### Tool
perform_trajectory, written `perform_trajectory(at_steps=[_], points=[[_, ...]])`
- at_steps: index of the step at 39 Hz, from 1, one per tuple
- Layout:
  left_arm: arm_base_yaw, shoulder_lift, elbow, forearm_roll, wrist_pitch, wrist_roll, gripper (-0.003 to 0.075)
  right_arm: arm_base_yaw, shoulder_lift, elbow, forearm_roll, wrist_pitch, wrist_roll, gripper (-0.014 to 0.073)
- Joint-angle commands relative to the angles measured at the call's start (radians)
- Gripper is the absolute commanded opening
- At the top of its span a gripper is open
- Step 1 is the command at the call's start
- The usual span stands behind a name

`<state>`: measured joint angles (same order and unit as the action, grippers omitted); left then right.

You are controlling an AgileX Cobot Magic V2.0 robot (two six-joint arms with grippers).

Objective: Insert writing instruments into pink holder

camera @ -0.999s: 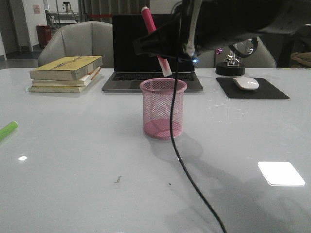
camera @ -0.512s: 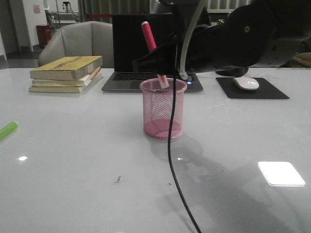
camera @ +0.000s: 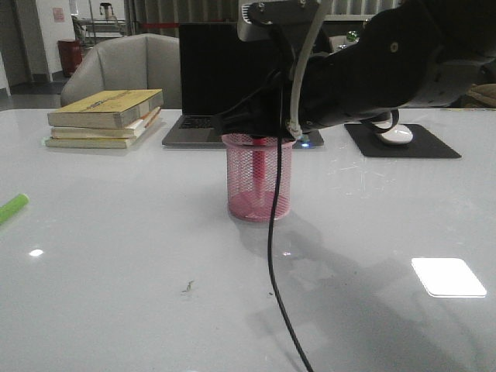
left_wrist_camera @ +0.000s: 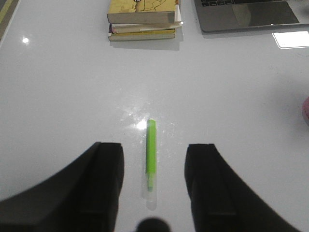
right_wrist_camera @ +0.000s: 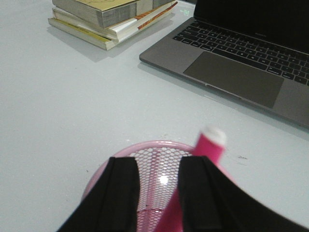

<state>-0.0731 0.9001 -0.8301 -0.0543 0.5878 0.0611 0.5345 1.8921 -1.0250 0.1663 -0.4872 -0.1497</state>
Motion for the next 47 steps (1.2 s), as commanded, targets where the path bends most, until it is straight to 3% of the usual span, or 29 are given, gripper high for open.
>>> perform_trajectory(at_steps=[1,3,6,12,21,22,27,32,47], points=[[0.003,-0.004,-0.037,-0.01,-0.067,0.0,0.0375,-0.002,-0.101,-0.023,-0.011,-0.064,-0.094,0.0342],[0.003,-0.004,-0.037,-0.01,-0.067,0.0,0.0375,-0.019,-0.167,-0.025,0.032,-0.019,-0.206,0.0342],[0.003,-0.004,-0.037,-0.01,-0.067,0.0,0.0375,-0.078,-0.294,-0.025,0.235,0.127,-0.329,0.0342],[0.003,-0.004,-0.037,-0.01,-0.067,0.0,0.0375,-0.276,-0.584,-0.025,0.514,0.37,-0.632,0.0342],[0.003,-0.004,-0.037,-0.01,-0.067,0.0,0.0375,-0.746,-0.873,-0.014,0.514,0.872,-0.644,0.0309],[0.003,-0.004,-0.037,-0.01,-0.067,0.0,0.0375,-0.763,-0.893,0.01,0.513,0.894,-0.631,0.0309],[0.003,-0.004,-0.037,-0.01,-0.067,0.0,0.0375,-0.768,-1.012,0.297,0.53,0.816,-0.608,0.0309],[0.003,-0.004,-0.037,-0.01,-0.067,0.0,0.0375,-0.768,-1.1,0.441,0.577,0.742,-0.608,0.0309],[0.003,-0.004,-0.037,-0.01,-0.067,0.0,0.0375,-0.72,-1.13,0.472,0.618,0.768,-0.613,0.0309]])
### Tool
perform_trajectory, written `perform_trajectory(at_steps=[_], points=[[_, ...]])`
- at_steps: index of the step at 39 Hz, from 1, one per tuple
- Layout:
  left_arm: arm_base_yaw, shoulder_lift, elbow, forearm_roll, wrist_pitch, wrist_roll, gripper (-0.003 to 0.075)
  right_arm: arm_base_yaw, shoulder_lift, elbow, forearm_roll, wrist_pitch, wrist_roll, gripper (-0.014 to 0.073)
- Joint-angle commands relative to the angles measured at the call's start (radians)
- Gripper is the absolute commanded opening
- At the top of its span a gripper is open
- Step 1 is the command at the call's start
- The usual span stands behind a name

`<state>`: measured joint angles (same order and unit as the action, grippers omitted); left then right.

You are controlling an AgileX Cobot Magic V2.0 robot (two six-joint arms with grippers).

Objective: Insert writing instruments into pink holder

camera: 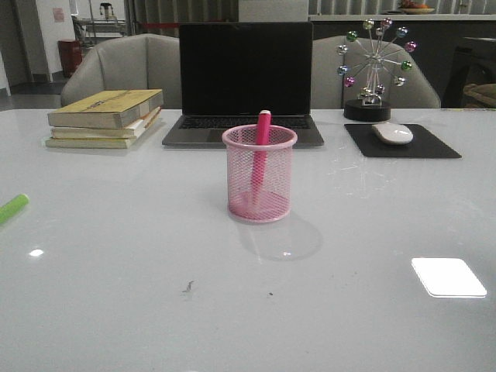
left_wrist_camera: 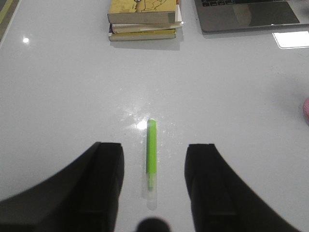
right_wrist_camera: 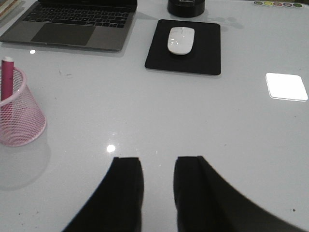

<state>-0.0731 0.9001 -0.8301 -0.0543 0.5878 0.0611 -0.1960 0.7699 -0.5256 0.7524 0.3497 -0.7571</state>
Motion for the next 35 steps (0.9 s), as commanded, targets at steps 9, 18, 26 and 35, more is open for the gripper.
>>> perform_trajectory(at_steps=[9,18,26,35], points=[[0.003,-0.004,-0.037,-0.01,-0.067,0.0,0.0375,0.092,0.005,-0.027,0.028,-0.09,-0.01,0.0309],[0.003,-0.004,-0.037,-0.01,-0.067,0.0,0.0375,0.117,0.012,-0.027,0.039,-0.08,-0.014,0.0309],[0.003,-0.004,-0.037,-0.01,-0.067,0.0,0.0375,0.117,0.015,-0.027,0.039,-0.08,-0.014,0.0309],[0.003,-0.004,-0.037,-0.01,-0.07,0.0,0.0375,0.117,0.015,-0.027,0.039,-0.08,-0.014,0.0309]])
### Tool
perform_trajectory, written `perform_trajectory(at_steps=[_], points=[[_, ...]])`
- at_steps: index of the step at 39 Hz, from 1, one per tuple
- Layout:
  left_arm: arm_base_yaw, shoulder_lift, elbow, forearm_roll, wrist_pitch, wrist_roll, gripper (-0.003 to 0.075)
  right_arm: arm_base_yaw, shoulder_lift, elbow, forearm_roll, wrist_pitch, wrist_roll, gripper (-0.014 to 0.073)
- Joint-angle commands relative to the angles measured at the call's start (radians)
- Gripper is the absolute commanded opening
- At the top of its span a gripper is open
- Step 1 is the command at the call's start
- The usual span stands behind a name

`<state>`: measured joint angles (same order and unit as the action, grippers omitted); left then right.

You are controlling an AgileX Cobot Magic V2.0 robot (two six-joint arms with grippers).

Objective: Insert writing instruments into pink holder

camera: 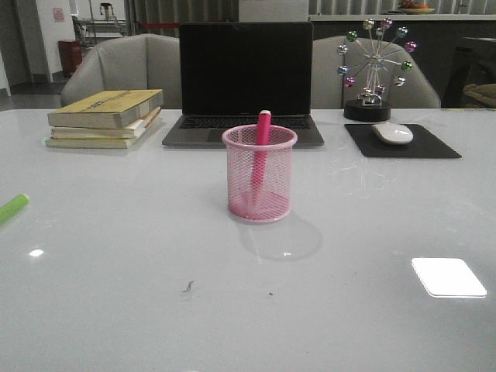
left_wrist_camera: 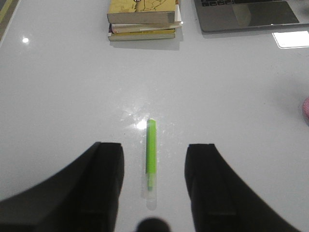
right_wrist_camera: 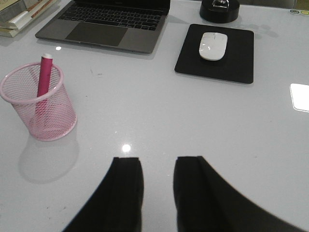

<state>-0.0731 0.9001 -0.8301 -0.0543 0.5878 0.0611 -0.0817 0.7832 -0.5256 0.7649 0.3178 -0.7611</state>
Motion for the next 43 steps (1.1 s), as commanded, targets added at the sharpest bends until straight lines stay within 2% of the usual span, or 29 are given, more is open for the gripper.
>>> perform_trajectory(at_steps=[1,10,21,43], points=[[0.003,-0.002,-0.037,-0.01,-0.082,0.0,0.0375,0.002,0.002,-0.027,0.027,-0.048,-0.01,0.0309],[0.003,0.014,-0.051,-0.01,-0.211,0.0,0.0375,0.002,0.002,-0.027,0.027,-0.048,-0.01,0.0309],[0.003,0.247,-0.179,0.141,-0.303,0.004,0.0379,0.002,0.002,-0.027,0.027,-0.048,-0.01,0.0309],[0.003,0.697,-0.201,0.054,-0.342,0.004,0.0378,0.002,0.002,-0.027,0.027,-0.048,-0.01,0.0309]])
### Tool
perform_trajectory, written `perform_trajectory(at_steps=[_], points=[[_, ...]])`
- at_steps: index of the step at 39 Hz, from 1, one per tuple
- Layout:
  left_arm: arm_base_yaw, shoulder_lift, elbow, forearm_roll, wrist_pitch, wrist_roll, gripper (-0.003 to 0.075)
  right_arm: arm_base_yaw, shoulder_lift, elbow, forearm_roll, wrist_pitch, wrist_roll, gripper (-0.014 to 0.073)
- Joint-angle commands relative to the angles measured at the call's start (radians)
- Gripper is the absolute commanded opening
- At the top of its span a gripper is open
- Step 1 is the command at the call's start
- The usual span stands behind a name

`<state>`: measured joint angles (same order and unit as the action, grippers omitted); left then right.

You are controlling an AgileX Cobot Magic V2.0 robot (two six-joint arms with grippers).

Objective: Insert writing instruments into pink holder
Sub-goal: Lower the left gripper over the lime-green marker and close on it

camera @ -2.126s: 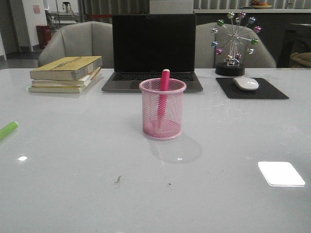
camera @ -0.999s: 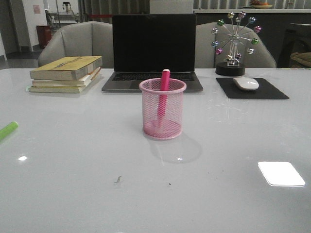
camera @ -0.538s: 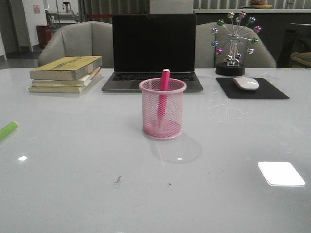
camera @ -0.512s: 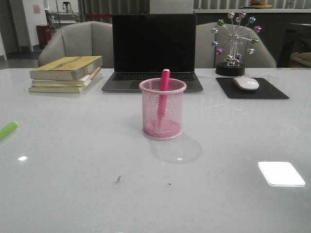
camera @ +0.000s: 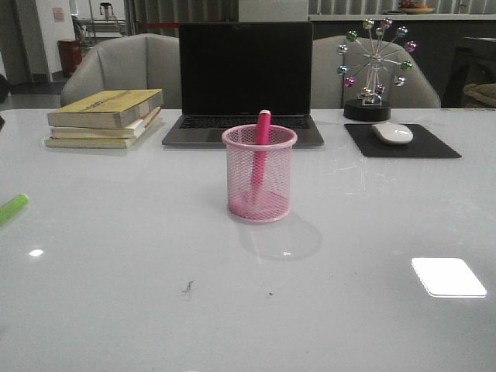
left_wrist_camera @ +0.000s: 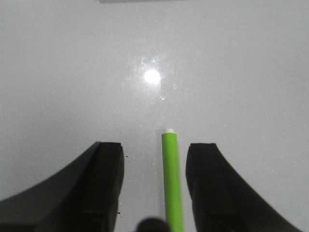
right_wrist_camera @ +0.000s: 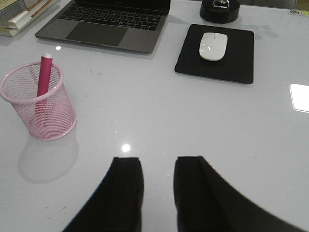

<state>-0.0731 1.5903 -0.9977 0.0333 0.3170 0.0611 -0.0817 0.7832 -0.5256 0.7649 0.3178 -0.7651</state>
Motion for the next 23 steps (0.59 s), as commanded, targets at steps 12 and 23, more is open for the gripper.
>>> perform_trajectory(at_steps=[12,23], points=[[0.003,0.112,-0.038,-0.076,-0.026,0.004,0.0378,0.002,0.002,-0.027,0.027,-0.048,-0.006,0.0309],[0.003,0.127,-0.04,-0.083,0.034,0.004,0.0378,0.002,0.002,-0.027,0.027,-0.048,-0.006,0.0309]])
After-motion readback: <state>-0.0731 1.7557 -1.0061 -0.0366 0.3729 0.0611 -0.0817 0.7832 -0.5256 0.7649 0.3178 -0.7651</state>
